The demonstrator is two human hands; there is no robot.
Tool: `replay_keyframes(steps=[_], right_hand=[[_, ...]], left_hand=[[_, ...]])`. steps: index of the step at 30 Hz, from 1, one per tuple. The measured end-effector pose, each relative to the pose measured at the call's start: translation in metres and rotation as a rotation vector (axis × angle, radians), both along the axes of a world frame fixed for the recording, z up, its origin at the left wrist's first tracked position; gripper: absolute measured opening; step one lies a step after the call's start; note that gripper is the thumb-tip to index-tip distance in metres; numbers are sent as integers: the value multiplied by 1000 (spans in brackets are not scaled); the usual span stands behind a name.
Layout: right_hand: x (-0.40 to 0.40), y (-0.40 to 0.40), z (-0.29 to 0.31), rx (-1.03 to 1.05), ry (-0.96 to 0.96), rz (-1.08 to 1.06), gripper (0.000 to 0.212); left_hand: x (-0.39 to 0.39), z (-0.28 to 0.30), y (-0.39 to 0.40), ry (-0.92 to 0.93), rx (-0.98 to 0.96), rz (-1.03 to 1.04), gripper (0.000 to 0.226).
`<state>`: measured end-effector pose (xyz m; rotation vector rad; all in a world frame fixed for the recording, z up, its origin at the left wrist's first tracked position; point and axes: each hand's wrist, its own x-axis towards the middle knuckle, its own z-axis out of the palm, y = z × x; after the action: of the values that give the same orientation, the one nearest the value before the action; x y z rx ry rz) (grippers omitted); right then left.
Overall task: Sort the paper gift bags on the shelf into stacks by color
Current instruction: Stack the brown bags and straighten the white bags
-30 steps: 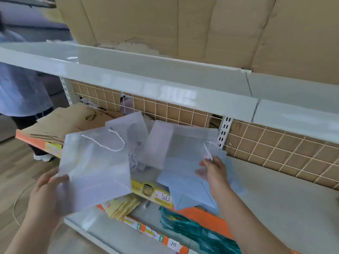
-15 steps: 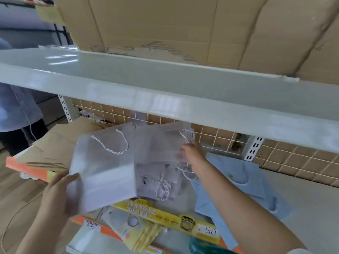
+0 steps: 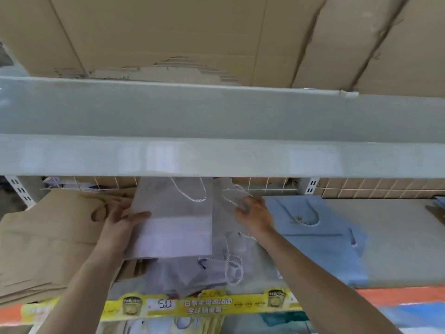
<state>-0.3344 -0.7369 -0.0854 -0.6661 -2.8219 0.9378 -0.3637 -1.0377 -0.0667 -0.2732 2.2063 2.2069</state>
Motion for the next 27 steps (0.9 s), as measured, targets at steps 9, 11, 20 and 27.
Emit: replay_keyframes(steps=[9, 11, 20, 27], right_hand=[[17, 26, -6, -334, 100, -82, 18], [20, 30, -9, -344, 108, -87, 22], [35, 24, -11, -230, 125, -84, 34], [64, 39, -4, -282, 165, -155, 32]], left_hand=[[-62, -8, 50, -111, -416, -365, 55], [-69, -14, 53, -93, -643, -382, 65], [-51, -22, 75, 21, -1248, -368, 91], [-35, -14, 99, 1, -1231, -312, 91]])
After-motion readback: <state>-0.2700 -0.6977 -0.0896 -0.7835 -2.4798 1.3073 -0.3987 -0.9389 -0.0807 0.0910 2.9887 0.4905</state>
